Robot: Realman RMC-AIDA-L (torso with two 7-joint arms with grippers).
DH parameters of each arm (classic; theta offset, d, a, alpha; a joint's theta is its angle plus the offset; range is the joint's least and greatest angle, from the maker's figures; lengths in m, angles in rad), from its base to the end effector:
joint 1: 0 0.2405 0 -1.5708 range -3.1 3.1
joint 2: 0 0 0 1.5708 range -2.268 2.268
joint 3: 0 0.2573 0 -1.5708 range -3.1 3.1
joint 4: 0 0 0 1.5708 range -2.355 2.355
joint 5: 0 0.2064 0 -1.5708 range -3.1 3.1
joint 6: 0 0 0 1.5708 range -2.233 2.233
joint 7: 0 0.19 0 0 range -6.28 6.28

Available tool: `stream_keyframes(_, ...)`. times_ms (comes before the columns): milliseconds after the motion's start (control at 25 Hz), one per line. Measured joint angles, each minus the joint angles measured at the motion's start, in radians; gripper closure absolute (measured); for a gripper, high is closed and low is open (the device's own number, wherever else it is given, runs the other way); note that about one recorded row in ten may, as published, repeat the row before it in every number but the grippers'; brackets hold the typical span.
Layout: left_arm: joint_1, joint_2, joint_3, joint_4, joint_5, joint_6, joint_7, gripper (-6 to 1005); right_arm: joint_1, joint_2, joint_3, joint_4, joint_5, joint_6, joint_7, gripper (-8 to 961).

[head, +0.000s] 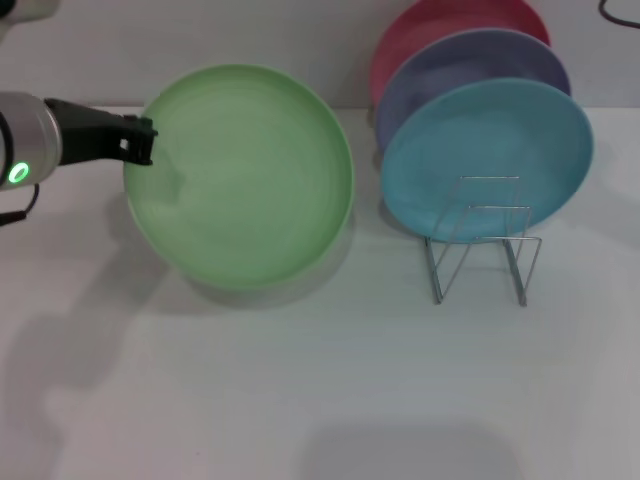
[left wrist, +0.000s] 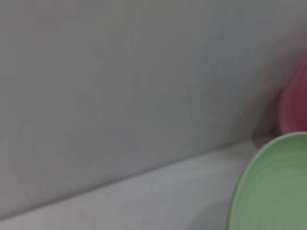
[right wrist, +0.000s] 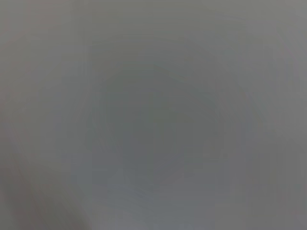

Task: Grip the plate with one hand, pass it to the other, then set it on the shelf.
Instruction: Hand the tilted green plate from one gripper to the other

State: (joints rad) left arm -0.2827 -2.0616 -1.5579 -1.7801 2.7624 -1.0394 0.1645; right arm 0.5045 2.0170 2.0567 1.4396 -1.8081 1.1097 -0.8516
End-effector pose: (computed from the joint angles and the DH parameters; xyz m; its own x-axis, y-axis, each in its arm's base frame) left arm -0.1702 0.3898 0.0215 0.7757 0.5278 0.3461 0.5827 -0.3881 -0.7140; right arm 0.1009 0.4300 0.0833 0.6781 -0.2645 -0.6857 -0.6289 -0.6916 -0.3552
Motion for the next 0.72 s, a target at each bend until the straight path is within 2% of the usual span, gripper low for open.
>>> stream_keyframes(160,0.014,-0.001,-0.016,-0.01,-0.007,0.04,0.016,966,0.06,-0.022,0.004,0.047,-0.134,0.116,0.178,123)
stream_keyframes(320,0.033,-0.001,-0.017,-0.032,-0.009,0.057,0.017,966,0.15,-0.037,-0.004,0.052,-0.271,0.216,0.319,123)
stream_keyframes(480,0.058,0.0,-0.01,-0.052,-0.013,0.073,0.026,966,0.237,-0.039,-0.049,-0.003,-0.391,0.264,0.391,124)
stream_keyframes(720,0.069,0.0,-0.01,-0.058,-0.034,0.08,0.038,966,0.287,-0.039,-0.103,-0.047,-0.428,0.259,0.415,123)
